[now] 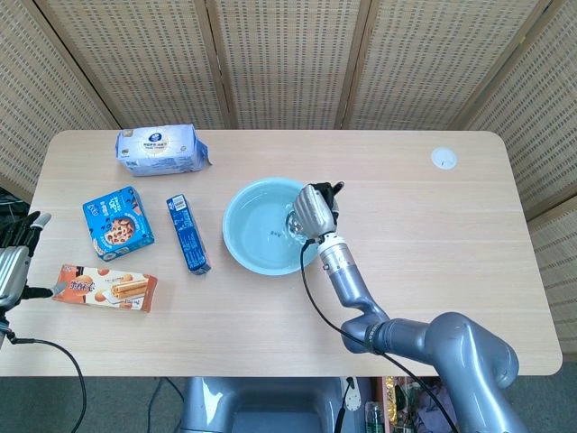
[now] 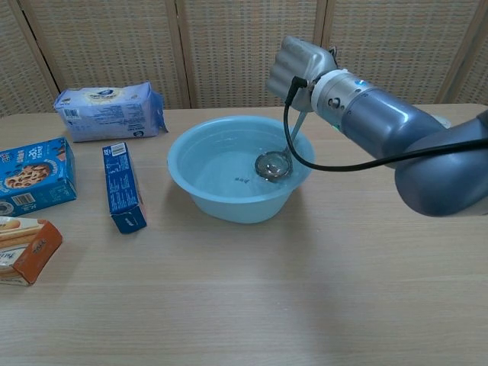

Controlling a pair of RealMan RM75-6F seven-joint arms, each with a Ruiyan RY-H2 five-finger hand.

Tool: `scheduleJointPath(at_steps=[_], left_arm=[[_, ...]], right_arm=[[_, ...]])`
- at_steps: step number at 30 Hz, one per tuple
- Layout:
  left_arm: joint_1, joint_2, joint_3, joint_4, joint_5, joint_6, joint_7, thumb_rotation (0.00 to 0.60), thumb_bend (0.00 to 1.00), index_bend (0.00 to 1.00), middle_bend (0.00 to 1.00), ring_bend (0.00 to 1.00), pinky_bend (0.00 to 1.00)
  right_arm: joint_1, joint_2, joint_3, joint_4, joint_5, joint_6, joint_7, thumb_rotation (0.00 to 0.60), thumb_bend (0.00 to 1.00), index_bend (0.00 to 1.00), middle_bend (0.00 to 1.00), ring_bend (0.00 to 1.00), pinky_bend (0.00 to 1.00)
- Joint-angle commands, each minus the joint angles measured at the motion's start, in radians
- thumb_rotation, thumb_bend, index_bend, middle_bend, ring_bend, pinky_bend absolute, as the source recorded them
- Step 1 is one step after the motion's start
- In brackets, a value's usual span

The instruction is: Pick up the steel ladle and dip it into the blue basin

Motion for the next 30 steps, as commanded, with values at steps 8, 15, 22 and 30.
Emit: scheduleJointPath(at_steps=[8, 15, 22, 30], left_arm=[[0.002, 0.003, 0.003, -0.004, 0.004, 0.005, -0.003, 0.6, 0.0, 0.0, 0.0, 0.0, 0.0], [0.003, 0.006, 0.005, -0.007, 0.007, 0.005, -0.008, 0.6, 0.0, 0.0, 0.0, 0.0, 0.0], [0.002, 0.006, 0.006, -0.006, 0.006, 0.003, -0.011, 0.6, 0.0, 0.0, 0.0, 0.0, 0.0], [-0.001, 0.006, 0.005, -0.006, -0.001, -0.002, -0.008, 0.6, 0.0, 0.0, 0.0, 0.0, 0.0]], right_arm=[[-0.034, 0.033, 0.189, -0.166, 0.205, 0.015, 0.0, 0.6, 0.85, 0.75, 0.93, 0.89, 1.0], [-0.028, 0.081, 0.324, -0.293, 0.439, 0.039, -0.026, 0.6, 0.85, 0.75, 0.93, 0.89, 1.0], [-0.015, 0.13, 0.417, -0.36, 0.599, 0.054, -0.004, 0.6, 0.85, 0.75, 0.93, 0.89, 1.0], [0.009, 0.19, 0.463, -0.408, 0.695, 0.073, 0.014, 0.6, 0.85, 0.75, 0.93, 0.89, 1.0]])
